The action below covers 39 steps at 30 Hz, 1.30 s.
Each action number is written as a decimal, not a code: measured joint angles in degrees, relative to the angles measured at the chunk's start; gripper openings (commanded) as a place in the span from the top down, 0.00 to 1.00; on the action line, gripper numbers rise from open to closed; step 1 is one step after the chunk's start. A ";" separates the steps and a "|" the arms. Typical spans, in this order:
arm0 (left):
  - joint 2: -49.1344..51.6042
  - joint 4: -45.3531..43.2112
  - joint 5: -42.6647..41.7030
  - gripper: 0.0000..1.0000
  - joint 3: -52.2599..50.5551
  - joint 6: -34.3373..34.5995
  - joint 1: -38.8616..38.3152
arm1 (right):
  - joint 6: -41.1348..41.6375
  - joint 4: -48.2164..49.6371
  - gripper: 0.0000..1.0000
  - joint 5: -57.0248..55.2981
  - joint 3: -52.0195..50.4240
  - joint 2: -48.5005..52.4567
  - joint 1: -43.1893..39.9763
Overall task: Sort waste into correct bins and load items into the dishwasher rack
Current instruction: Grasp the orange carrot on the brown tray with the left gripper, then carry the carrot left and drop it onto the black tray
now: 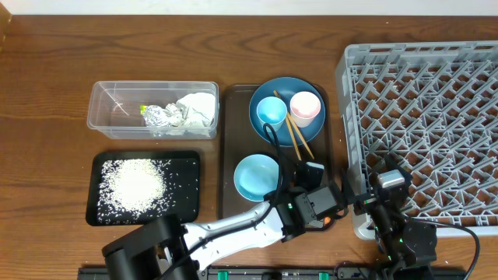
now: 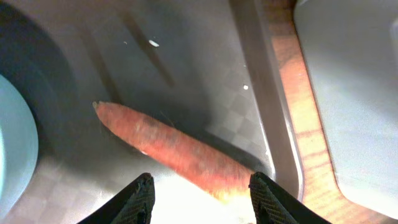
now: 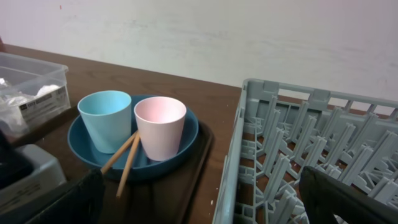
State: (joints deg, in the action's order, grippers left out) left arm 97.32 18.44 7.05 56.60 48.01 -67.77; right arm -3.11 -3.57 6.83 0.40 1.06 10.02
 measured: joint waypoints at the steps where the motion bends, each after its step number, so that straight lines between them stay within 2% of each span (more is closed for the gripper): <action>1: -0.04 0.50 0.00 0.41 0.00 0.15 -0.24 | 0.00 0.02 0.01 0.00 0.00 0.00 0.00; 4: -0.02 1.51 0.00 0.34 0.00 1.53 -1.18 | 0.00 0.02 0.01 0.00 0.00 0.00 0.00; 12: 0.42 -2.71 -0.02 0.34 0.00 6.05 -2.60 | 0.00 0.02 0.01 0.02 0.00 0.00 0.00; 18: 4.66 -4.00 0.00 0.34 0.00 8.48 -2.69 | -0.24 -0.20 0.01 -1.16 0.00 0.17 -0.09; 26: 6.47 -0.55 0.85 0.36 0.57 9.18 -2.93 | 0.22 -0.04 0.01 -1.25 0.00 0.04 -0.37; 29: 6.23 1.84 0.94 0.43 0.72 9.20 -2.95 | 0.22 -0.02 0.01 -0.74 0.00 0.02 -0.37; 33: 6.12 3.13 1.27 0.62 0.68 9.25 -2.95 | 0.22 0.00 0.01 -0.37 0.00 0.02 -0.37; 39: 6.12 3.50 1.31 0.71 0.59 9.01 -2.91 | 0.22 0.02 0.01 -0.22 0.00 0.02 -0.37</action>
State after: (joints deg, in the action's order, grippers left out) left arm 103.44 21.93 8.36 57.19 57.01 -70.67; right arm -2.90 -3.55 6.61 0.40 1.08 9.65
